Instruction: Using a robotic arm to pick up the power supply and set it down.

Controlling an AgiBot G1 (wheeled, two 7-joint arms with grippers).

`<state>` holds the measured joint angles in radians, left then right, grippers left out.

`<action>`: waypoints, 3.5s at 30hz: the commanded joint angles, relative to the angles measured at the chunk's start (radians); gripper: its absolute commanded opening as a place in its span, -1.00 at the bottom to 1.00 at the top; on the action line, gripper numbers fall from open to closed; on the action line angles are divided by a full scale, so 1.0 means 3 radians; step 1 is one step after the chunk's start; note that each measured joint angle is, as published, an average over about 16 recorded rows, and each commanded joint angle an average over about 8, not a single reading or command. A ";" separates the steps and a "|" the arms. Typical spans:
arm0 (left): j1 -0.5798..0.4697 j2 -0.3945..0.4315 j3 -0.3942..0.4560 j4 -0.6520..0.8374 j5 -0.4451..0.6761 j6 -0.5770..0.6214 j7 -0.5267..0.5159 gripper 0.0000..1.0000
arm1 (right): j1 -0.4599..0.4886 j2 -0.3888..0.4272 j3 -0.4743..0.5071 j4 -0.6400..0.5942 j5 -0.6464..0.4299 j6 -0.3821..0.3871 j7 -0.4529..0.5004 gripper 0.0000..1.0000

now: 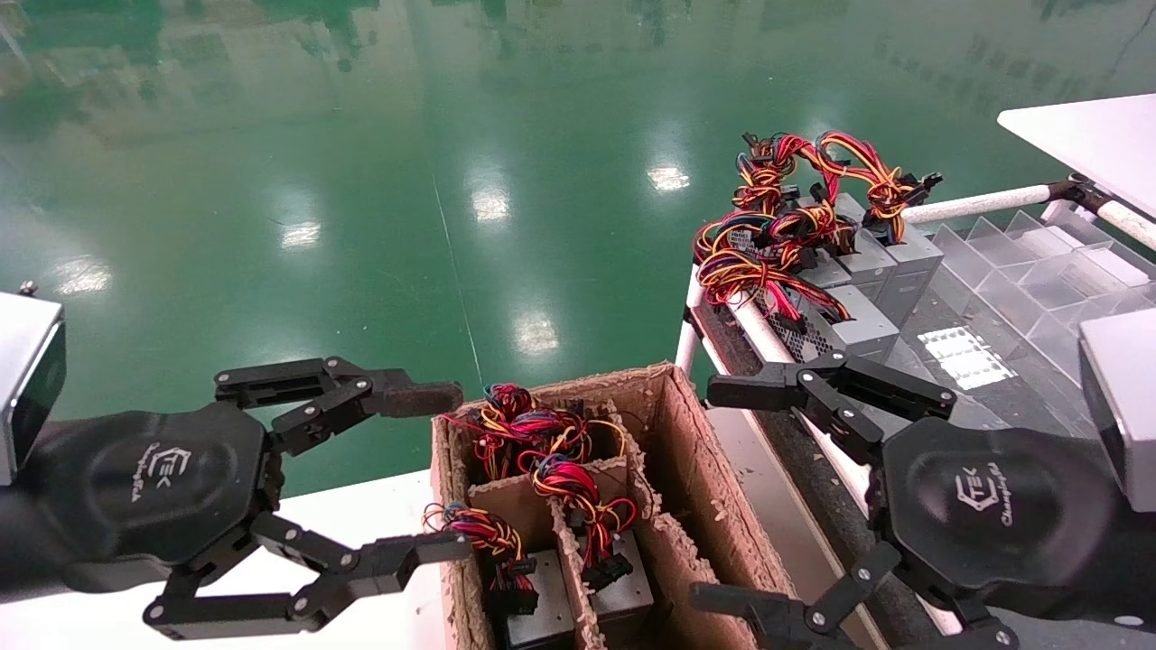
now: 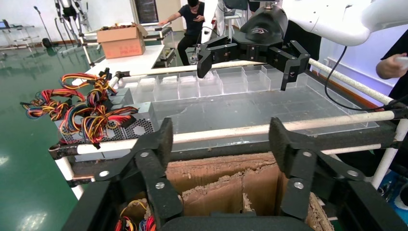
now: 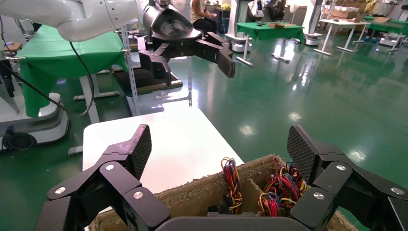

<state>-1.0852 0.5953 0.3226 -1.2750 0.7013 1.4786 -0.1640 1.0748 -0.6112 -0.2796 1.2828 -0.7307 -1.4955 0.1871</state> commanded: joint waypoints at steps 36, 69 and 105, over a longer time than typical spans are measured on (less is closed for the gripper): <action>0.0000 0.0000 0.0000 0.0000 0.0000 0.0000 0.0000 0.75 | 0.0000 0.0000 0.0000 0.0000 0.0000 0.0000 0.0000 1.00; 0.0000 0.0000 0.0001 0.0003 0.0000 0.0000 0.0001 1.00 | 0.0106 -0.0321 -0.0265 -0.0489 -0.0424 0.0261 0.0071 1.00; -0.0002 -0.0001 0.0004 0.0004 -0.0002 0.0000 0.0003 1.00 | 0.1125 -0.1752 -0.1086 -0.2556 -0.1680 0.0250 -0.0628 -1.00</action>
<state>-1.0857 0.5950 0.3239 -1.2738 0.7006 1.4786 -0.1631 1.4083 -1.1349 -0.6064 0.5200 -1.2357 -1.4198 0.0000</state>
